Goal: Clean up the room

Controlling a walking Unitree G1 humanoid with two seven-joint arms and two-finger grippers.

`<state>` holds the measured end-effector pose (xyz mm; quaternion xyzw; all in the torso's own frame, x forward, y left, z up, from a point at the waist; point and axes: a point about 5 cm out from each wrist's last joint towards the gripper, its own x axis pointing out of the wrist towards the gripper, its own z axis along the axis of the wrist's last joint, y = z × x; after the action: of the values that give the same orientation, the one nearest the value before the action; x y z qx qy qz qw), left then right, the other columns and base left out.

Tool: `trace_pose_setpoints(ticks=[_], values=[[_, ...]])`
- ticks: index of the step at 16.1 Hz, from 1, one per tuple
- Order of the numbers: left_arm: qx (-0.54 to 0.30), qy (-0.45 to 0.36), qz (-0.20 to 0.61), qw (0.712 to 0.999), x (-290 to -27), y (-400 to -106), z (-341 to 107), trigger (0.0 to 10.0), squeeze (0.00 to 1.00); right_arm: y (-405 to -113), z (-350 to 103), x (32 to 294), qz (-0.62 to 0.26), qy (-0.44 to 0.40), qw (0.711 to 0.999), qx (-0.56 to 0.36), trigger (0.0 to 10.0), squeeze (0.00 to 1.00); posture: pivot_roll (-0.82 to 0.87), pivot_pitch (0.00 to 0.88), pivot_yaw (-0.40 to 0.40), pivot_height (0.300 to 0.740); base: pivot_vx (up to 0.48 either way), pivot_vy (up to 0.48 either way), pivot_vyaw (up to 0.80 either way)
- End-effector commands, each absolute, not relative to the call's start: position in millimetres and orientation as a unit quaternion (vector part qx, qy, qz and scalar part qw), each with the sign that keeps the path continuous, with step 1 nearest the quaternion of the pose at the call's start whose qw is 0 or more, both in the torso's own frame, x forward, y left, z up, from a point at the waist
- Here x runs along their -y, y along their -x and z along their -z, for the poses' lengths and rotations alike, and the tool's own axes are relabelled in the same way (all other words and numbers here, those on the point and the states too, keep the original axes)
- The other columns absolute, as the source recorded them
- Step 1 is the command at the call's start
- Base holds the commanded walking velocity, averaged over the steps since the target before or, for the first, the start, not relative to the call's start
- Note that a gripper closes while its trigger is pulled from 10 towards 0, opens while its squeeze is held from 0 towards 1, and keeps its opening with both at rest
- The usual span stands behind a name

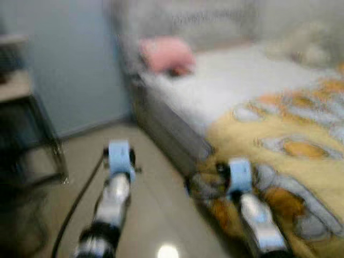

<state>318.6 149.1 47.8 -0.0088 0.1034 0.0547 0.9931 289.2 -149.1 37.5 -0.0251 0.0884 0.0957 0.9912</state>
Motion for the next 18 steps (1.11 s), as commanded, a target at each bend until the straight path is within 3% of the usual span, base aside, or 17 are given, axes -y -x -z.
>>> trace_pose_setpoints(ticks=[1,18], values=[[-0.109,0.006,-0.054,0.993,-149.7,-320.3,-48.8,10.0,0.0,-292.0,-39.1,147.5,-0.096,0.022,0.991,-0.088,10.0,0.0,0.14,0.0,-0.001,0.74,0.48,0.0,0.51],[-0.093,0.003,-0.035,0.995,-144.7,-323.1,-55.7,10.0,0.0,-295.2,-37.2,139.7,-0.119,0.018,0.988,-0.093,10.0,0.0,0.15,0.0,0.0,0.74,0.48,0.0,0.47]])
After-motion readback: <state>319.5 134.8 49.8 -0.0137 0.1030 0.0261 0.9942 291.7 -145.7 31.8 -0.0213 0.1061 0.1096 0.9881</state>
